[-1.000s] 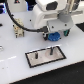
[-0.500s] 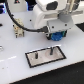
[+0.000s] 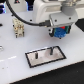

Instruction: Insert the blue gear onto the right peg, followed by the red gear

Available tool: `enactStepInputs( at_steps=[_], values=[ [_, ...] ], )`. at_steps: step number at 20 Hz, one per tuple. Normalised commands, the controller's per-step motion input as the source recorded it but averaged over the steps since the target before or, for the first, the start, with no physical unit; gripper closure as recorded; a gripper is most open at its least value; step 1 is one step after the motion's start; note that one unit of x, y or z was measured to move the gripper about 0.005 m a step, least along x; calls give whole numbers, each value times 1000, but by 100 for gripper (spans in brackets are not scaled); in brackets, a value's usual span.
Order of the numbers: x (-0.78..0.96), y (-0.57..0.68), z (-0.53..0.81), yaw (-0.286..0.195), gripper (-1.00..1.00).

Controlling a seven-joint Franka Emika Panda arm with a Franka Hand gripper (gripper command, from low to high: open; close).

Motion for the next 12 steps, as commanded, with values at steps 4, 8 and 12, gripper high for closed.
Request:
enactStepInputs(
  at_steps=[4,8,12],
  values=[
    [646,-89,453,0,100],
    [724,-135,427,0,100],
    [718,-214,317,0,100]
  ],
)
